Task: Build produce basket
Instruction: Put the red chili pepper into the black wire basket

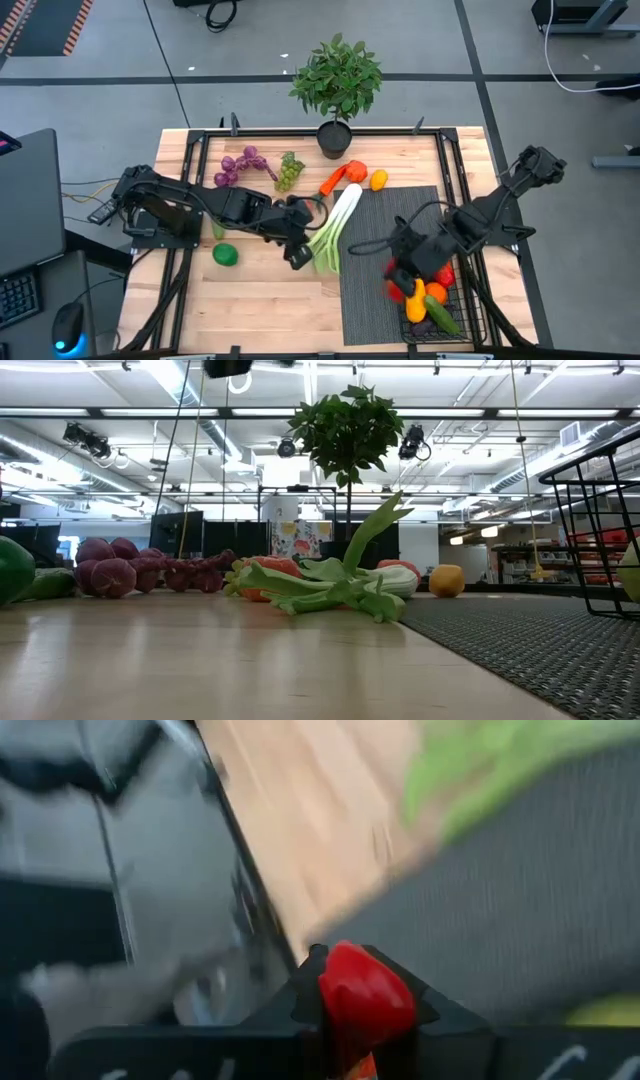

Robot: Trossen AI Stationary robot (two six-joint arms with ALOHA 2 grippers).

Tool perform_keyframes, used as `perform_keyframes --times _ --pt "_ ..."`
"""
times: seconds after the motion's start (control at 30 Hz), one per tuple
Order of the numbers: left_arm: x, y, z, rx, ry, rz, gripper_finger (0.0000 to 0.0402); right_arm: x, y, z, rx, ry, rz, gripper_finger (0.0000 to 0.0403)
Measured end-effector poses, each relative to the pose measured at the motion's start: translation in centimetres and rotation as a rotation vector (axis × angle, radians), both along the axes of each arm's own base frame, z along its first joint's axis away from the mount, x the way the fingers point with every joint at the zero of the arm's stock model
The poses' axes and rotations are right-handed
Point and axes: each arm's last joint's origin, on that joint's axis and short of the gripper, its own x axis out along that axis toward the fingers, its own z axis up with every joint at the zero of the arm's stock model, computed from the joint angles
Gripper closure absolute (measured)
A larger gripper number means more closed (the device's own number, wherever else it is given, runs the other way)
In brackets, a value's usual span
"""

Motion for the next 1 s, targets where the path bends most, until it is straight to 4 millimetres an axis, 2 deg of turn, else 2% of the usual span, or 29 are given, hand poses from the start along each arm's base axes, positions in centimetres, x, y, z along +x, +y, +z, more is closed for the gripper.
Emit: perform_keyframes --times 0.1,0.3,0.43,0.6,0.8,1.0 --pt "-1.0 0.2 -0.6 0.03 0.118 0.0 0.0375 -1.3 0.8 -0.3 0.046 0.109 0.044 0.0354" --pt "-3.0 -0.1 -1.4 0.098 0.321 -0.041 0.0376 -3.4 2.4 -0.1 0.109 0.17 0.063 0.0353" --pt "-3.8 -1.1 -2.4 0.131 0.39 -0.15 0.0366 -4.8 3.0 -0.5 0.054 0.207 0.058 0.0352" --pt "-4.5 -1.3 -5.1 0.07 0.494 -0.242 0.0351 -6.2 3.2 -1.0 -0.033 0.251 0.02 0.0351" --pt "-5.5 -0.6 -9.1 0.018 0.608 -0.242 0.0338 -7.4 3.1 -1.3 -0.101 0.272 -0.059 0.0345" --pt "-8.2 -0.1 -11.0 -0.012 0.604 -0.226 0.0331 -8.1 3.2 -1.4 -0.122 0.267 -0.129 0.0292"
